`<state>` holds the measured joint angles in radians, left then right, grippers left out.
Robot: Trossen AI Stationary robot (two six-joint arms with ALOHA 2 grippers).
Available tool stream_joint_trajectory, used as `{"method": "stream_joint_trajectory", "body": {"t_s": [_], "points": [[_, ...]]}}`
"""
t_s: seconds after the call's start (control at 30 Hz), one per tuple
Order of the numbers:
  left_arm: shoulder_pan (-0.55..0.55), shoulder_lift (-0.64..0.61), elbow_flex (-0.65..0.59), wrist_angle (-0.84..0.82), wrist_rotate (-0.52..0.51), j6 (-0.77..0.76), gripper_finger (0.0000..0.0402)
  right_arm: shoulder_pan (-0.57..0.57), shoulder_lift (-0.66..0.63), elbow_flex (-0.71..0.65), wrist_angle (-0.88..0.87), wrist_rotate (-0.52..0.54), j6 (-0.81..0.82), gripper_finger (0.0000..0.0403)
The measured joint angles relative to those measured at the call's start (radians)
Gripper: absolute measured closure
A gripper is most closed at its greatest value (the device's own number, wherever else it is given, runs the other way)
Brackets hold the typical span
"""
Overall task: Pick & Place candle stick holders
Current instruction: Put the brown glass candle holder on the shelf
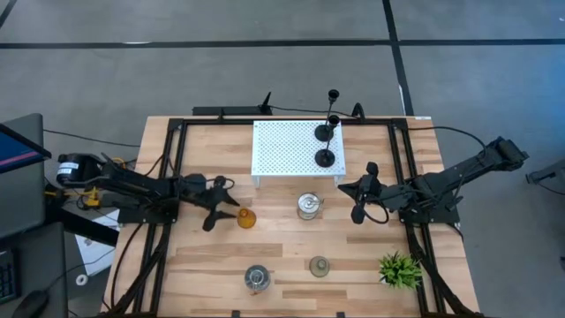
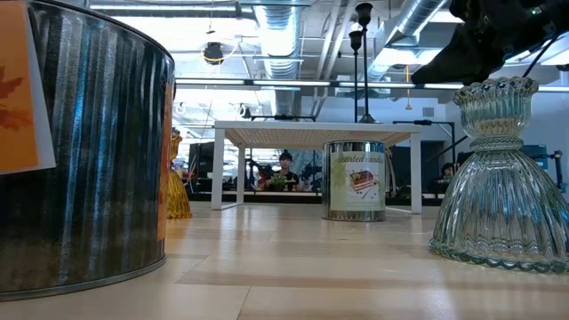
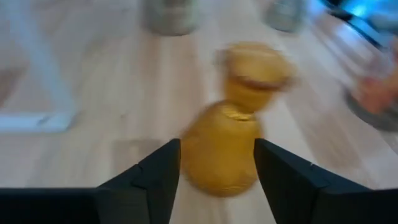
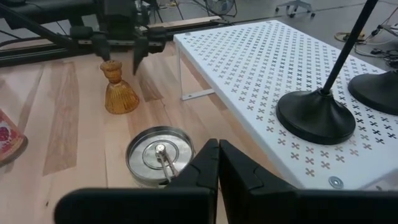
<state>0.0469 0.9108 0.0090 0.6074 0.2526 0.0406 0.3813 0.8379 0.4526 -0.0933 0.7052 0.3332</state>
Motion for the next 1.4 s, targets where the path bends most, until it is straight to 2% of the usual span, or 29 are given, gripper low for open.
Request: {"method": "stream_joint_trajectory", "body": {"t_s": [0.13, 0.23, 0.37, 0.57, 0.93, 1.4], "points": [[-0.025, 0.000, 0.000, 0.002, 0.020, 0.092, 0.0188, 0.000, 0.000, 0.000, 0.003, 0.001, 0.004, 0.0402], [-0.025, 0.000, 0.000, 0.003, -0.021, 0.104, 0.0184, -0.004, 0.000, 0.000, 0.005, 0.001, 0.026, 0.0402], [-0.025, 0.001, 0.000, 0.020, -0.037, 0.102, 0.0174, -0.016, 0.000, 0.000, 0.017, 0.002, 0.033, 0.0402], [-0.025, 0.035, 0.000, 0.093, -0.020, 0.008, 0.0148, -0.041, 0.000, 0.000, 0.022, 0.002, 0.034, 0.0402], [-0.069, 0.222, 0.001, 0.361, -0.017, 0.007, 0.0102, -0.042, 0.000, 0.000, 0.022, 0.000, 0.034, 0.0402], [-0.093, 0.468, 0.145, 0.399, -0.020, 0.007, 0.0096, -0.042, 0.000, 0.000, 0.020, -0.001, 0.034, 0.0402]]}}
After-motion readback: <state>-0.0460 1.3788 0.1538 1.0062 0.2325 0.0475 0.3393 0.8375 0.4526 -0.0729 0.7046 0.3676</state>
